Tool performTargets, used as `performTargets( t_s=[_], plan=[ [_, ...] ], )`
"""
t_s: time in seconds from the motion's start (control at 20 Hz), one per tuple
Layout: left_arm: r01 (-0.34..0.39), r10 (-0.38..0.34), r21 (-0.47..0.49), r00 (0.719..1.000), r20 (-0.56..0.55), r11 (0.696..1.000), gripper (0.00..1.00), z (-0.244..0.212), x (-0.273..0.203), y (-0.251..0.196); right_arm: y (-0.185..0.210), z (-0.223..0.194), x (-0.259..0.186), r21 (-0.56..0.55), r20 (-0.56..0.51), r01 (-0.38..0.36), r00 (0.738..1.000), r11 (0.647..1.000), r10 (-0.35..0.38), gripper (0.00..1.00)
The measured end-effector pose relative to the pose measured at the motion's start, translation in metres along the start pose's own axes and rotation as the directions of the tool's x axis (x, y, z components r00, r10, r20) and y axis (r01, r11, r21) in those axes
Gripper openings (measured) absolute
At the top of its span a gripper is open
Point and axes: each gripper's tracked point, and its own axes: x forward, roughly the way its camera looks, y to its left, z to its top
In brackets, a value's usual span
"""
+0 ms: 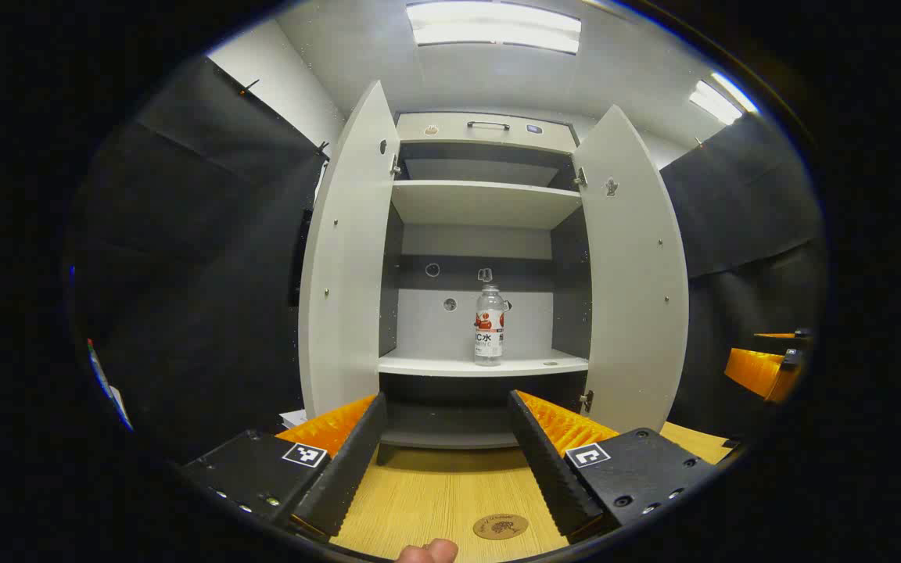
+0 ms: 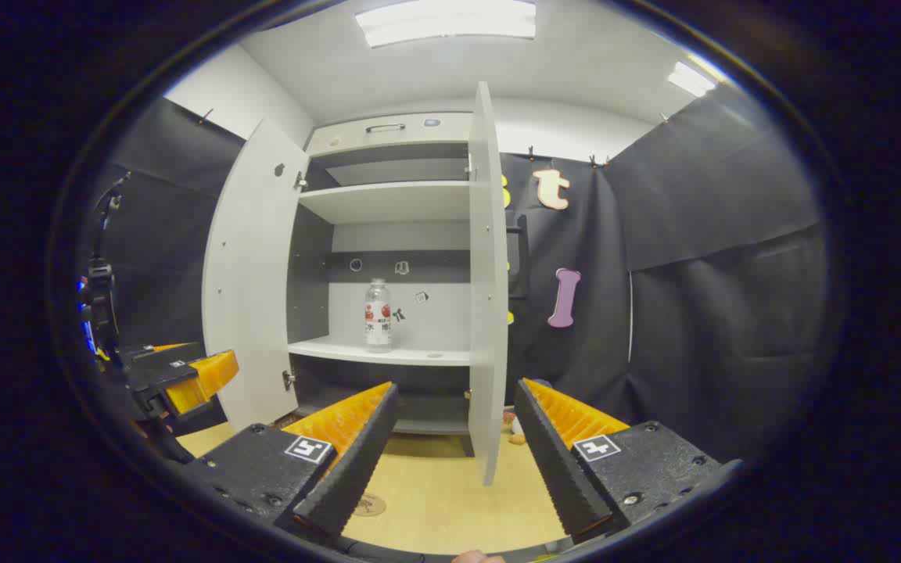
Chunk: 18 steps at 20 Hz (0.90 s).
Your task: Grasp the bottle in the cabinet with the left hand and place it on the coaster, then close the right door with the right hand and the left door with the left hand.
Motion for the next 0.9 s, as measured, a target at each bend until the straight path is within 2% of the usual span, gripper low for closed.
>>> performTargets(
  t_s=[0.15, 0.2, 0.25, 0.9],
  plan=[
    [0.024, -0.024, -0.008, 1.000, -0.018, 1.000, 0.95, -0.007, 0.001, -0.004, 0.002, -0.004, 0.008, -0.003, -0.023, -0.006, 1.000, 1.000, 0.006, 0.97],
    [0.026, -0.026, -0.008, 0.999, -0.020, 1.000, 0.99, -0.009, 0.002, -0.004, 0.001, -0.004, 0.009, -0.002, -0.025, -0.005, 1.000, 1.000, 0.005, 0.98],
    [0.027, -0.027, -0.007, 0.999, -0.024, 1.000, 0.95, -0.010, 0.003, -0.004, 0.000, -0.004, 0.010, -0.001, -0.025, -0.003, 1.000, 1.000, 0.003, 0.96],
    [0.050, -0.050, -0.005, 0.997, -0.054, 0.999, 0.95, -0.018, 0.009, -0.010, 0.002, -0.003, 0.014, 0.012, -0.032, -0.014, 0.999, 1.000, 0.014, 0.97]
  ],
)
